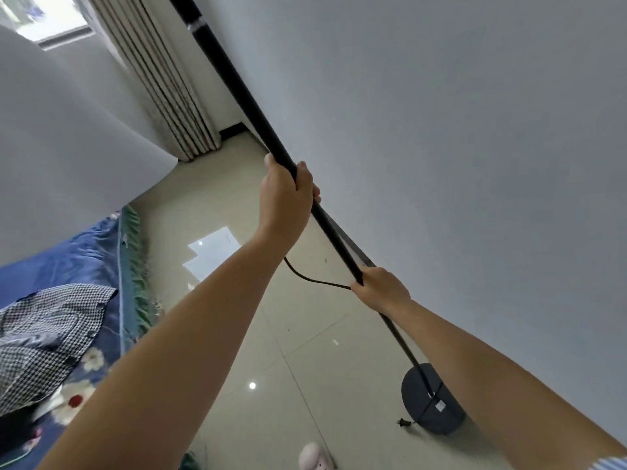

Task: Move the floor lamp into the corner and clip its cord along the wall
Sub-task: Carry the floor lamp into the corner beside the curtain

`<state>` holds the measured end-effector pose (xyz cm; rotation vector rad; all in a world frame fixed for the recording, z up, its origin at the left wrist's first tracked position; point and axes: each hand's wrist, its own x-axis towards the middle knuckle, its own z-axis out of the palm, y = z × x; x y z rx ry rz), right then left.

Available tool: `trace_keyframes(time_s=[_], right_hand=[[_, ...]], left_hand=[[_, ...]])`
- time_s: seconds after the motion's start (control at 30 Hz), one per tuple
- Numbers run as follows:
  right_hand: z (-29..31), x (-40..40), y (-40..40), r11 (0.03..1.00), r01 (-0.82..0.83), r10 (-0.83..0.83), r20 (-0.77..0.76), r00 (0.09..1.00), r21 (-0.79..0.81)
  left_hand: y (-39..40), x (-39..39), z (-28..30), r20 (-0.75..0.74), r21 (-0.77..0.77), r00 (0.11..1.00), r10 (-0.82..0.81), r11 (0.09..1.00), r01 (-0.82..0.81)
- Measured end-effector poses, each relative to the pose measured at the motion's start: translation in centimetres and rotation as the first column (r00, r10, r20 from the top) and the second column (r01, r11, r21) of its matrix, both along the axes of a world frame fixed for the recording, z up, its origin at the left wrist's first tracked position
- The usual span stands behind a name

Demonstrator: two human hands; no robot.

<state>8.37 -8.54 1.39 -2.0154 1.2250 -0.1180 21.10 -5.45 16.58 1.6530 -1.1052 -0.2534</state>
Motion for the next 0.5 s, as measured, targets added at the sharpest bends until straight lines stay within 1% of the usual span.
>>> trace_keyframes(time_s=[0.07,0.2,0.27,0.4,0.5], right_hand=[[-0.1,3.3,0.1,1.000,-0.015,0.015,-0.036,0.999,-0.003],[0.4,9.5,0.0,0.996,-0.091,0.088,-0.167,0.982,-0.011],[0.9,13.0,-0.6,0.991,-0.126,0.116,-0.213,0.970,-0.033],[2.5,19.4,-2.7,0.979,-0.201,0.190,-0.248,0.950,-0.020],[3.9,25.1,-4.9,0.970,-0.244,0.237,-0.261,0.936,0.007]], left_hand=[[0.1,3.9,-0.6,-0.039,0.003,0.999,-0.015,1.000,0.015],[0.3,11.4,-1.5,-0.116,0.015,0.992,-0.045,0.999,0.047],[-0.5,15.3,-1.4,-0.145,-0.003,0.988,-0.057,0.998,0.058],[-2.9,22.5,-0.4,-0.158,-0.043,0.985,-0.063,0.997,0.056],[-5.4,28.8,0.2,-0.128,-0.086,0.992,-0.010,0.996,-0.001]])
